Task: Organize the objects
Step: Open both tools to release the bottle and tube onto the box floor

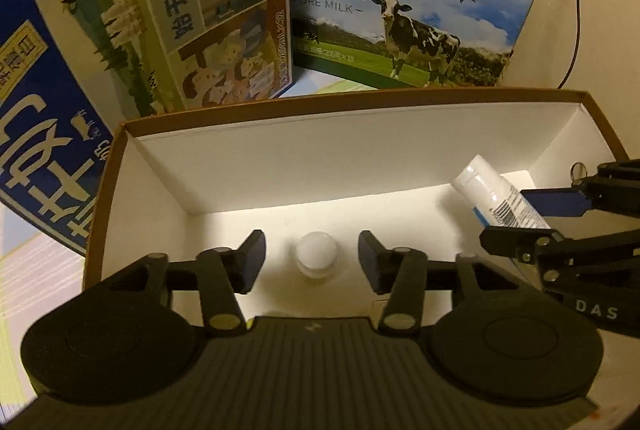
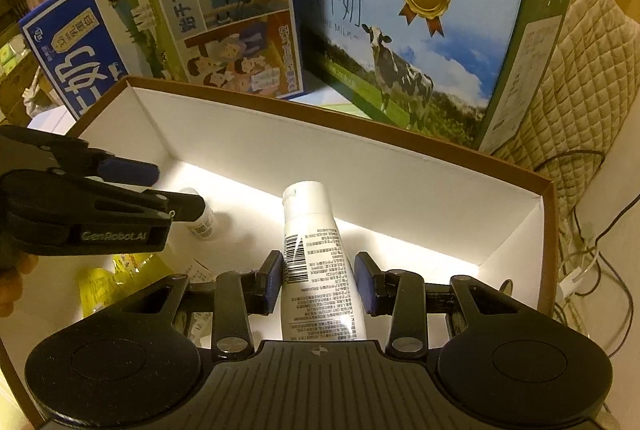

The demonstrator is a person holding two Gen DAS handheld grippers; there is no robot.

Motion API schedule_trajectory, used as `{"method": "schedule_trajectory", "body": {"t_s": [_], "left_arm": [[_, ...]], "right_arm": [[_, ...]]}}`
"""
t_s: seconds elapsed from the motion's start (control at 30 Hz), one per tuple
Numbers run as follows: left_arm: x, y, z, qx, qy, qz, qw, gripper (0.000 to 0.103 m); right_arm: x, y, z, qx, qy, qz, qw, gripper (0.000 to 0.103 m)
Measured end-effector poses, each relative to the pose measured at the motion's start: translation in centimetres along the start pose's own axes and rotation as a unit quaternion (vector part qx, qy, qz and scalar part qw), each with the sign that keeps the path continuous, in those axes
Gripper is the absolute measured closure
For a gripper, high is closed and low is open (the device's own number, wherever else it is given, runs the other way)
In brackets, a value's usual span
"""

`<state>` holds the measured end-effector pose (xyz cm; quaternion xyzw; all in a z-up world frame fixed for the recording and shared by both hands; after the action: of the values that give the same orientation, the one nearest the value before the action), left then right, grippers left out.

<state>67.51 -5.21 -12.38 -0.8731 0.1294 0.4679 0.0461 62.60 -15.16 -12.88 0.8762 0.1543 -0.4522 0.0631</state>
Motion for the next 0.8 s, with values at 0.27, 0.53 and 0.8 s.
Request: {"method": "schedule_trajectory", "body": {"t_s": [0.27, 0.53, 0.8], "left_arm": [[-2.0, -0.4, 0.0, 0.003, 0.014, -0.01, 0.9998, 0.027], [-5.8, -1.0, 1.1, -0.011, 0.035, 0.001, 0.9993, 0.018], [-11.6, -0.7, 3.5, -0.018, 0.057, 0.001, 0.9982, 0.014]], "right_arm": [[-1.7, -0.1, -0.4, 0.015, 0.022, -0.018, 0.999, 0.066], [-5.9, 0.1, 1.2, 0.033, 0.044, -0.04, 0.998, 0.057], [-11.7, -0.8, 3.5, 0.054, 0.067, -0.043, 0.995, 0.053]]}}
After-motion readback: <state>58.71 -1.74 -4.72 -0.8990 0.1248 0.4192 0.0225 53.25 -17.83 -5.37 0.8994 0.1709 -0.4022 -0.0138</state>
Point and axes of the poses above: each gripper's, at about its wrist camera, not at the fingertips, and x roughly the way its jaws point, y to its right, z to its underside, the point moved 2 cm from there along x, roughly the way its jaws point, and after that the axes turned 4 degrees about z, right-handed, at the moved point
